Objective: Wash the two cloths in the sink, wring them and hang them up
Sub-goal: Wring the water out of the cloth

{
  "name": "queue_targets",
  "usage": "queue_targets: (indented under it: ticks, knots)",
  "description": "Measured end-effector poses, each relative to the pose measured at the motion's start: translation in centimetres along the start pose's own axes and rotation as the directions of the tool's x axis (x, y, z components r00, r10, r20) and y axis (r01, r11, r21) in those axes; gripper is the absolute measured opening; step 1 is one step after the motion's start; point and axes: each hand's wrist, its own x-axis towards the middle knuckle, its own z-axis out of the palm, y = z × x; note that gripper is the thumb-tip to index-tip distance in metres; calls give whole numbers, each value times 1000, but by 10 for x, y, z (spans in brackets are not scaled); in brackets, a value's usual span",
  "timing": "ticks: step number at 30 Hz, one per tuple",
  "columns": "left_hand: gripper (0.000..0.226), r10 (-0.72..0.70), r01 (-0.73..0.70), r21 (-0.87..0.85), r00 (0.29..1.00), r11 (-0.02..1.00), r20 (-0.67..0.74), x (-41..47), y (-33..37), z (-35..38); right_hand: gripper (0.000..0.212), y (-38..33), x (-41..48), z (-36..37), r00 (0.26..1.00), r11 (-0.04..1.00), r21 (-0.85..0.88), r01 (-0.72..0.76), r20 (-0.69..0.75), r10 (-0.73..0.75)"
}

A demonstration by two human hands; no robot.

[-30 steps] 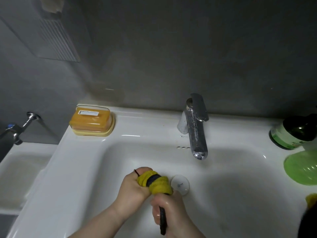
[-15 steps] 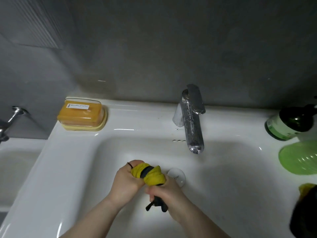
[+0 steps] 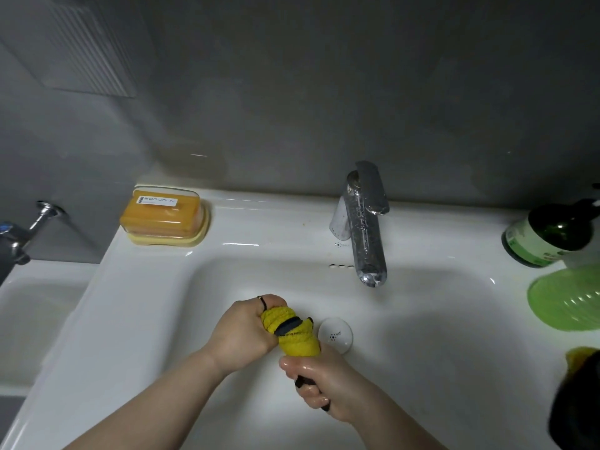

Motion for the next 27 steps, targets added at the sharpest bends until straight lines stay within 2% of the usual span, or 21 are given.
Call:
queue_targets:
  ticks: [1,3,4,7,8,10,12,13,14,15,16,18,19,20,21,23,25,27]
  knots:
    - [35,-13,13,-32,1000,999,-15,1,-1,0,20,-2,3,4,999,996,-87,-9,-51,4]
    - [39,-30,26,-95,999,995,-44,2,-2,2,31,6,-6,5,1000,976,-219,-10,13,13]
    - [40,-38,28,-141,997,990,-68,2,-2,4,34,4,-5,6,998,967,-252,-37,-59,23]
    - [42,-112,48,-330,978,943,-178,0,-1,14,30,-8,6,13,966,974,-196,113,-206,-154]
    - [41,-141,58,-372,970,926,-198,-2,-1,19,29,-5,5,10,965,968,-220,121,-204,-167]
    - [38,-169,87,-397,970,914,-176,-6,-3,25,25,8,-10,1,981,949,-297,107,-124,-149]
    - [34,-179,137,-370,980,919,-82,-11,-5,25,10,9,-23,-5,992,934,-342,104,-34,-123]
    - [33,-187,165,-350,982,922,-30,-13,-6,21,20,6,-24,-9,984,930,-326,169,5,-177]
    - [32,-194,185,-337,981,923,7,-16,-7,17,42,3,-23,-18,975,915,-339,220,38,-221]
    - [32,-199,196,-330,980,923,25,-20,-8,11,54,-2,-29,-24,964,933,-240,266,67,-258]
    - [33,-198,194,-326,980,925,20,-23,-8,5,54,-6,-35,-28,954,942,-157,298,81,-288]
    - [37,-173,150,-327,984,933,-41,-31,-5,-5,43,-3,-40,-36,911,908,-68,412,31,-411]
    - [37,-146,114,-324,986,939,-76,-35,-2,-9,37,-6,-43,-32,929,929,44,369,-37,-367]
    - [37,-116,77,-325,988,942,-103,-38,3,-12,32,-6,-44,-32,929,925,87,370,-32,-369]
    - [37,-88,41,-330,988,943,-129,-41,8,-15,27,-6,-48,-29,912,910,88,406,20,-409]
    - [38,-33,-33,-334,981,942,-192,-48,16,-18,24,-9,-55,-26,854,855,-29,518,81,-515]
    - [37,24,-104,-312,968,944,-250,-54,22,-21,30,-13,-59,-22,833,851,91,518,174,-525]
    - [43,65,-149,-265,951,953,-303,-59,25,-24,19,-18,-62,-18,829,859,187,476,231,-509]
